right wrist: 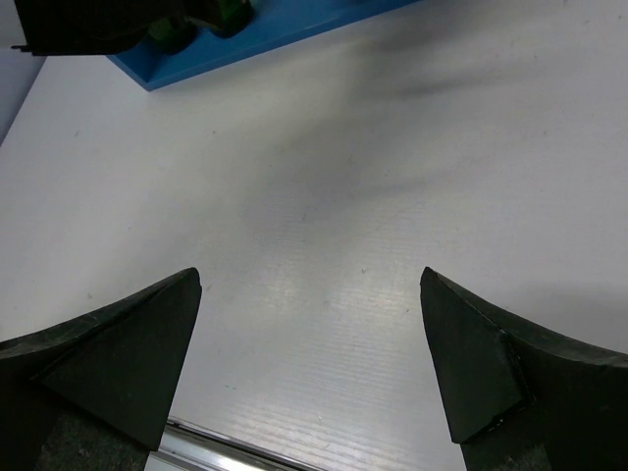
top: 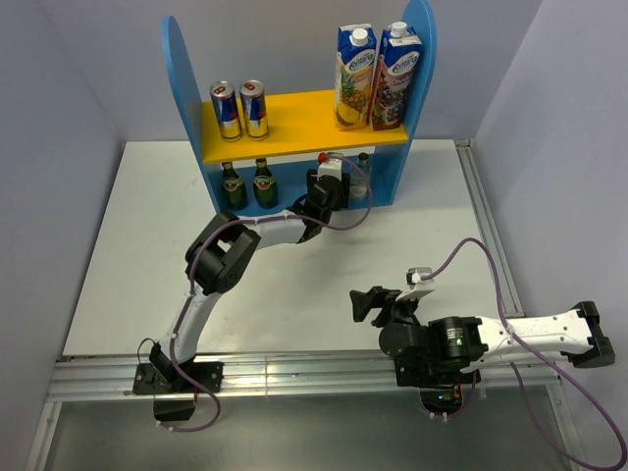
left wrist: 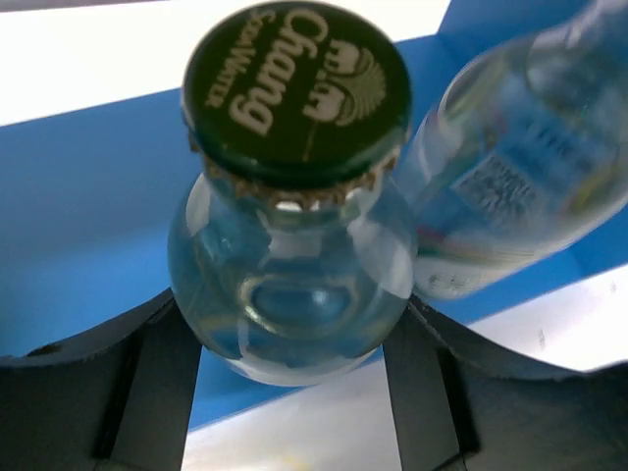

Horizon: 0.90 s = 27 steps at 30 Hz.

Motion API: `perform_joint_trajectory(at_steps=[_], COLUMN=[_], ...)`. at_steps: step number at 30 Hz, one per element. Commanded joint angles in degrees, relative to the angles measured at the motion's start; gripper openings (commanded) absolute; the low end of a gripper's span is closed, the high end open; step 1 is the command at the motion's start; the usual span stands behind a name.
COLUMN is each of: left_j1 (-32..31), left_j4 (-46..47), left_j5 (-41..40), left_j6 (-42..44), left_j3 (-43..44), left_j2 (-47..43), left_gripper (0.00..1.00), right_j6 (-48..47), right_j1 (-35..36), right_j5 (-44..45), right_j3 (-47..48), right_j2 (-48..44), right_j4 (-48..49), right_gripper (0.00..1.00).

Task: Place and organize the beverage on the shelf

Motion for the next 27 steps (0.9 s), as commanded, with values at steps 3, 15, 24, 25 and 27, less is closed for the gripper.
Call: perform_joint_trajectory(at_steps=[3,15,24,25,27], left_j1=[0.7,0.8,0.8,0.8,0.6], left_j4=[6.5,4.3,5.8,5.8,5.9], left_j5=[1.4,0.4,-1.9,-2.1,-2.2], left_j6=[-1.6,-1.9,-2.3,-2.5,-3.2], left_j3=[6.9,11.0,0.5,-0.6,-4.0], left_j2=[1.0,4.3,-3.4,-5.0,-6.8], left_gripper=[0.0,0.99,0.99,0.99,0.99], right_j6=[0.4,0.1,0.4,0.5,0.7], right_j1=[0.4,0.5,0.5,0.6,0.5], right_j5=[1.9,2.0,2.1,2.1,2.2], right_j3=[0.0,0.0,0.1,0.1,0.3], right_j2=[-0.3,-0.1,0.2,0.2,0.5], right_j4=[1.5,1.7,1.4,1.3,1.2], right_gripper=[1.0,1.0,1.0,1.0,1.0])
